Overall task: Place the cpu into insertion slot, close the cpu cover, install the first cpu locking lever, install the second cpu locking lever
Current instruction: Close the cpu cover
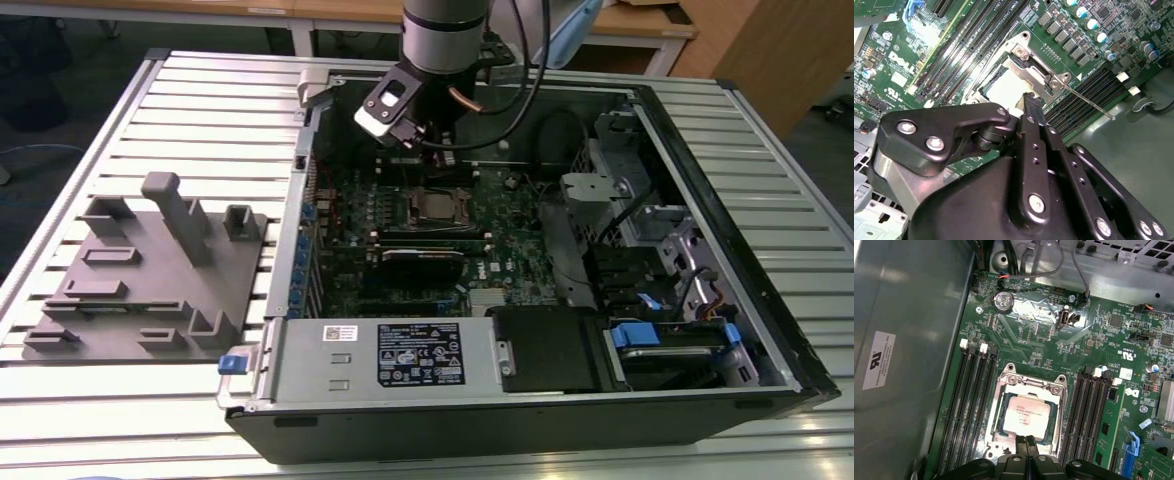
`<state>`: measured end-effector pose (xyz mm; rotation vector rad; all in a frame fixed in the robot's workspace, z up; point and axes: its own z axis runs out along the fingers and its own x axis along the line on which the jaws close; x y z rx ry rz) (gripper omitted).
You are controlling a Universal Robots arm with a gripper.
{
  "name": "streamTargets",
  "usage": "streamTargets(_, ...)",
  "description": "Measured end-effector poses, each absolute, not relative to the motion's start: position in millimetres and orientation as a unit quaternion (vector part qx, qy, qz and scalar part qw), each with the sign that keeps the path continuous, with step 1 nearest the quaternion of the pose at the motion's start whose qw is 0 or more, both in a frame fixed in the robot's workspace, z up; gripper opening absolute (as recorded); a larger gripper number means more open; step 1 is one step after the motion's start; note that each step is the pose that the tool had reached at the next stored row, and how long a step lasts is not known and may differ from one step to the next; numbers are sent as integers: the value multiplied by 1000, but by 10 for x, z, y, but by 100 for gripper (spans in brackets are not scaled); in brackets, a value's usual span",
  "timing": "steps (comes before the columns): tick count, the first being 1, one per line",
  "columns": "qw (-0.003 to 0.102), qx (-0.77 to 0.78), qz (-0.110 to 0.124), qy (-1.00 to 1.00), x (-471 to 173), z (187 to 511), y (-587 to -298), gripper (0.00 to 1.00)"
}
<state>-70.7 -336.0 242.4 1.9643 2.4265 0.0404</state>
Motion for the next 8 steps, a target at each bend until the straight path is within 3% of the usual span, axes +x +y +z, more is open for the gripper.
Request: streamTargets(8,9,602,13,798,-707,2418,-3361,10)
